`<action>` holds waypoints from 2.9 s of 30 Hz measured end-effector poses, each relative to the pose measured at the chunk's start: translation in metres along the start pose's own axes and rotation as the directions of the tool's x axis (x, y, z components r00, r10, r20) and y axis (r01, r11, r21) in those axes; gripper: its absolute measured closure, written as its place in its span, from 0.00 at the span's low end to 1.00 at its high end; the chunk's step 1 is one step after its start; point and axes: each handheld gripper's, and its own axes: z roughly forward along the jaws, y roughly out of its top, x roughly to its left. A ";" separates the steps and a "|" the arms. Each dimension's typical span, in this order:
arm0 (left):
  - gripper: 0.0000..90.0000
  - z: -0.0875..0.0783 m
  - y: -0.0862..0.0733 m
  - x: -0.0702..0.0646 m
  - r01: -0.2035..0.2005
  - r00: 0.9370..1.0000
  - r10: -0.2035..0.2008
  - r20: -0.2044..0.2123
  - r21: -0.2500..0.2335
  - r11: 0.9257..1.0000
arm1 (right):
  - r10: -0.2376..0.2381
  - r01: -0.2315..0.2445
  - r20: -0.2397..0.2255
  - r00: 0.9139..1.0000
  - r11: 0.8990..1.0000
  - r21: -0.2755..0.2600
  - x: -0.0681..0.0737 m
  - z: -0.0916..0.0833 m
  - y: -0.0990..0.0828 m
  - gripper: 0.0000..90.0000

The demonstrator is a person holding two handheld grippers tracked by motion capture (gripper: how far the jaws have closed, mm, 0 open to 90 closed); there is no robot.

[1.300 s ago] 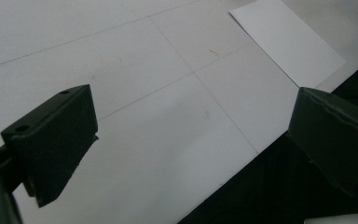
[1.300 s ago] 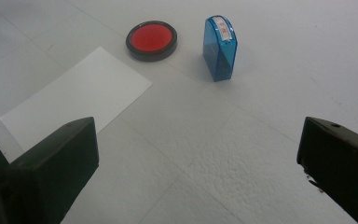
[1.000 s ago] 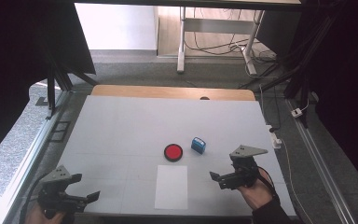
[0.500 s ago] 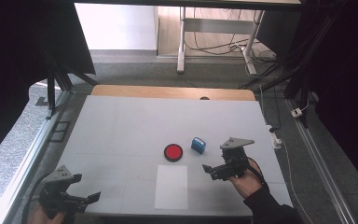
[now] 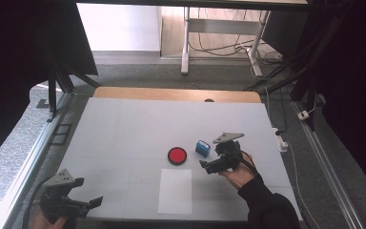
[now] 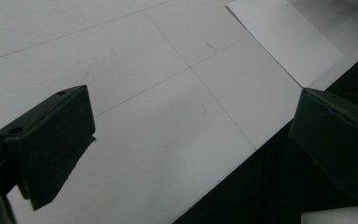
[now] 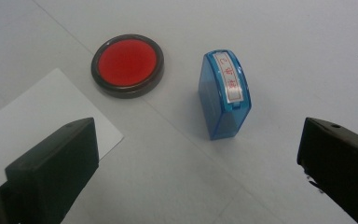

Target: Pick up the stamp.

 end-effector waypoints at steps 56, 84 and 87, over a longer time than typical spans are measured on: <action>0.02 -0.002 -0.002 0.000 0.006 1.000 -0.006 0.001 -0.009 1.000 | -0.042 0.046 -0.056 0.998 0.996 0.074 -0.029 0.043 0.031 0.79; 0.01 -0.005 -0.003 0.001 0.008 1.000 -0.007 0.008 -0.031 0.999 | -0.096 0.096 -0.113 0.989 0.995 -0.001 -0.015 0.004 0.031 0.79; 0.02 -0.006 -0.004 0.001 0.013 1.000 -0.013 0.006 -0.042 0.999 | -0.100 0.099 -0.140 0.985 0.995 -0.016 -0.013 0.001 0.030 0.79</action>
